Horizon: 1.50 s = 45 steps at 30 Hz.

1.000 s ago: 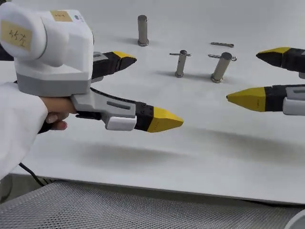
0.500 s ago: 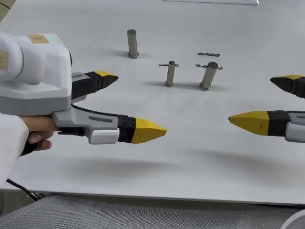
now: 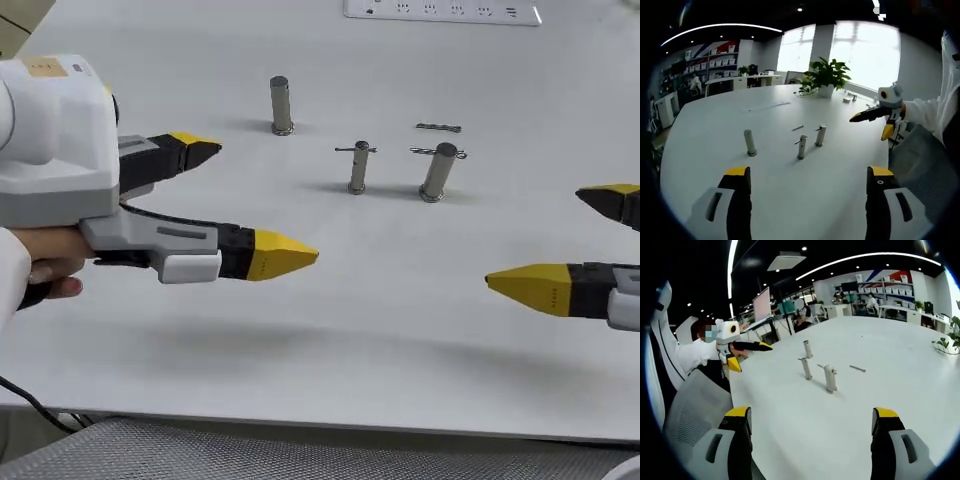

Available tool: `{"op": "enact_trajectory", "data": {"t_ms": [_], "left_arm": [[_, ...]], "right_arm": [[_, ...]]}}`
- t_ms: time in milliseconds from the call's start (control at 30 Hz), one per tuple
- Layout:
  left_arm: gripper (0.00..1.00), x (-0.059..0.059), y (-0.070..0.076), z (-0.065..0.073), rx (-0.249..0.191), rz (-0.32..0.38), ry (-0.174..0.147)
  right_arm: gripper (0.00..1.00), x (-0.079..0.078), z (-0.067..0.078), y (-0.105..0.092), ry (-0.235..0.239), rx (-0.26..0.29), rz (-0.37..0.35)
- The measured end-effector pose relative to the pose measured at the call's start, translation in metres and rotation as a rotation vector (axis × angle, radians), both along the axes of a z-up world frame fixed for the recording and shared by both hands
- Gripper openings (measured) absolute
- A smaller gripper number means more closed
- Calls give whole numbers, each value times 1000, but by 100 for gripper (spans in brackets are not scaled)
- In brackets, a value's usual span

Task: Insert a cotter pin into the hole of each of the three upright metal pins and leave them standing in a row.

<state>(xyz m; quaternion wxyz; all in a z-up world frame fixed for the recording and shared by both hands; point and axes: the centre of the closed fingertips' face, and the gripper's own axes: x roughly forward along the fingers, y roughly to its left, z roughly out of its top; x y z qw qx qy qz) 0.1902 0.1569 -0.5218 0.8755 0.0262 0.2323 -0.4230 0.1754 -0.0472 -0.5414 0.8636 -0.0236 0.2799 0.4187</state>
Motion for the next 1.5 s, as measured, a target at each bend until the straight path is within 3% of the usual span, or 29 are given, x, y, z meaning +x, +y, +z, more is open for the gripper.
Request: {"op": "enact_trajectory", "data": {"t_ms": [200,267,333,467,567,600,667,767,833,900,967,1200,1233,1400,1500], "left_arm": [[92,33,13,0,44,29,-36],[91,44,16,2,41,43,-42],[89,57,19,7,47,62,-78],[89,78,24,13,55,99,-109],[88,91,26,13,68,118,-125],[88,87,19,17,74,118,-129],[85,94,18,16,76,134,-112],[78,109,20,18,51,186,-125],[75,127,22,14,28,209,-122],[70,133,19,9,3,218,-96],[64,139,18,3,21,218,-101],[58,154,10,-15,24,224,-82],[56,154,9,-20,22,222,-62],[46,159,7,-33,48,231,-59],[38,168,7,-40,40,242,-54]], "right_arm": [[98,-1,1,1,-1,3,-3],[98,-4,1,0,1,0,-3],[98,-4,1,-1,-1,-7,-4],[98,-3,2,-3,-2,-10,-15],[96,-3,2,-5,-1,-17,-19],[96,-3,2,-5,0,-18,-19],[96,-4,2,-5,2,-19,-14],[96,-5,1,-8,6,-27,-17],[97,-4,0,-10,9,-29,-22],[97,-5,0,-10,12,-33,-27],[96,-5,-1,-11,15,-37,-30],[96,-6,-3,-11,25,-37,-34],[96,-6,-3,-11,25,-37,-35],[96,-8,-3,-10,30,-29,-41],[95,-10,-4,-11,35,-30,-42]]}}
